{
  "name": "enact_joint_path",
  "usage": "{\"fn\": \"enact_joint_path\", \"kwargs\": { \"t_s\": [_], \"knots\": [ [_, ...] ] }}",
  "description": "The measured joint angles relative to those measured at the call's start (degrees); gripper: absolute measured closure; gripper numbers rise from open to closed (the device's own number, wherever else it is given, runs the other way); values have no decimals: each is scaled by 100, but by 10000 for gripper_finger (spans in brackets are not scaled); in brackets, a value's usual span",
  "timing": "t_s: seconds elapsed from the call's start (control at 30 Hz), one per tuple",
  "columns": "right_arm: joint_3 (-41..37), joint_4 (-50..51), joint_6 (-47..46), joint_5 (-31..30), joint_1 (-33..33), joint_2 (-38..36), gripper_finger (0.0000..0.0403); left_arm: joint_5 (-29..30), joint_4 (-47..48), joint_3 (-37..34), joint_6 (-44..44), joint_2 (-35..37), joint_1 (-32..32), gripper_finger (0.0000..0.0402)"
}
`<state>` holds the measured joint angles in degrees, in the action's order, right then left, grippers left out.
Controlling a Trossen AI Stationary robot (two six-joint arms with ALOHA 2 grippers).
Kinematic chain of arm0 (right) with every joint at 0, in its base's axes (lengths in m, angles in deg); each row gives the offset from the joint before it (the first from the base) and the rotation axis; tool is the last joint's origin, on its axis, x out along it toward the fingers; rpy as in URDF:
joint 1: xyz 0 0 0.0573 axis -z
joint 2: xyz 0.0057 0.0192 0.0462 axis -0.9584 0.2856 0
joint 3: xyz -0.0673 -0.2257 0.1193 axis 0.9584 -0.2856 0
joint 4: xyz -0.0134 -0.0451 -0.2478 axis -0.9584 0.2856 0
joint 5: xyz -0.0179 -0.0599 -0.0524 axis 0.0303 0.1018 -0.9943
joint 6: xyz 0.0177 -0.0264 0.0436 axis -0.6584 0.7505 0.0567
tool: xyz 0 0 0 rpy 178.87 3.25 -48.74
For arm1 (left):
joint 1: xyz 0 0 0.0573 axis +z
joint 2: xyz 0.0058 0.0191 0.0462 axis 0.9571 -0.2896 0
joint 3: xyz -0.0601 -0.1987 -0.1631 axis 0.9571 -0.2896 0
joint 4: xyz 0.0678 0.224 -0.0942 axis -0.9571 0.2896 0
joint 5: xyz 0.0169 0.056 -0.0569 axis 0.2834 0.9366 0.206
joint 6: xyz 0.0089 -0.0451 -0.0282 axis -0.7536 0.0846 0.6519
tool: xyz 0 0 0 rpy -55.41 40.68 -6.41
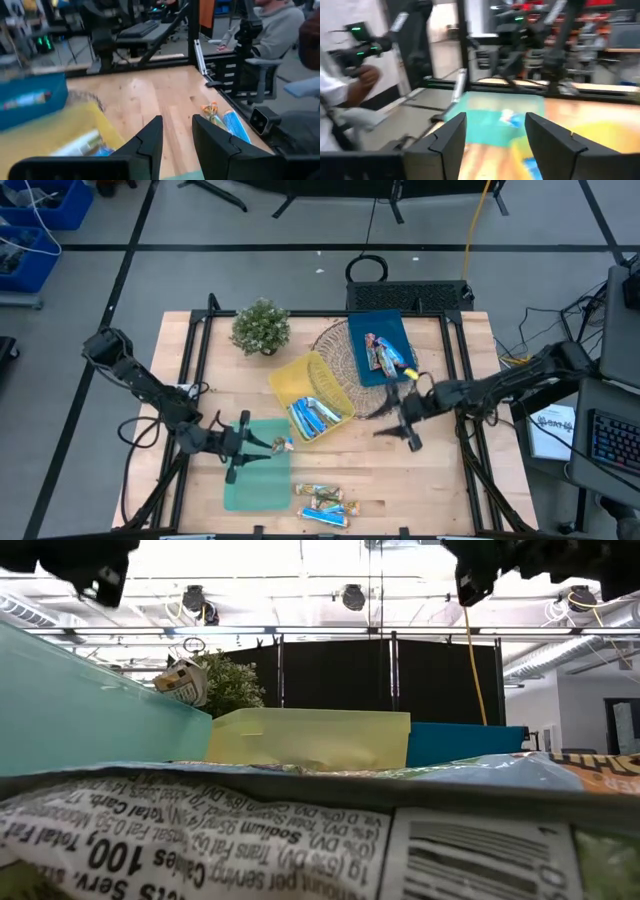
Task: Pick and place Granola Bars by type
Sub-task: Put the yellow granola bar into the green bin
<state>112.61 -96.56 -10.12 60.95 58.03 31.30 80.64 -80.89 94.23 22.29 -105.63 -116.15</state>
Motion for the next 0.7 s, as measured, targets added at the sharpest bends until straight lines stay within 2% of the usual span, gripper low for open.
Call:
{"fn": "enact_joint_path", "kwargs": {
  "t_s": [0.23,0.33,0.43,0.6,0.7],
  "knots": [
    [974,104,224,-17,-791,1713,299,409,-111,76,-951,0,6,291],
    [1607,738,418,-4,-977,2347,350,705,-54,70,-974,0,6,291],
    [2103,1462,471,2,-1095,2738,393,735,-109,-94,-928,116,6,291],
    [2537,1885,383,2,-1206,2969,387,936,-399,-765,-673,975,5,304],
    [2581,1975,345,43,-1213,2999,397,1030,-970,-1392,-652,1654,20,319]
  ]
}}
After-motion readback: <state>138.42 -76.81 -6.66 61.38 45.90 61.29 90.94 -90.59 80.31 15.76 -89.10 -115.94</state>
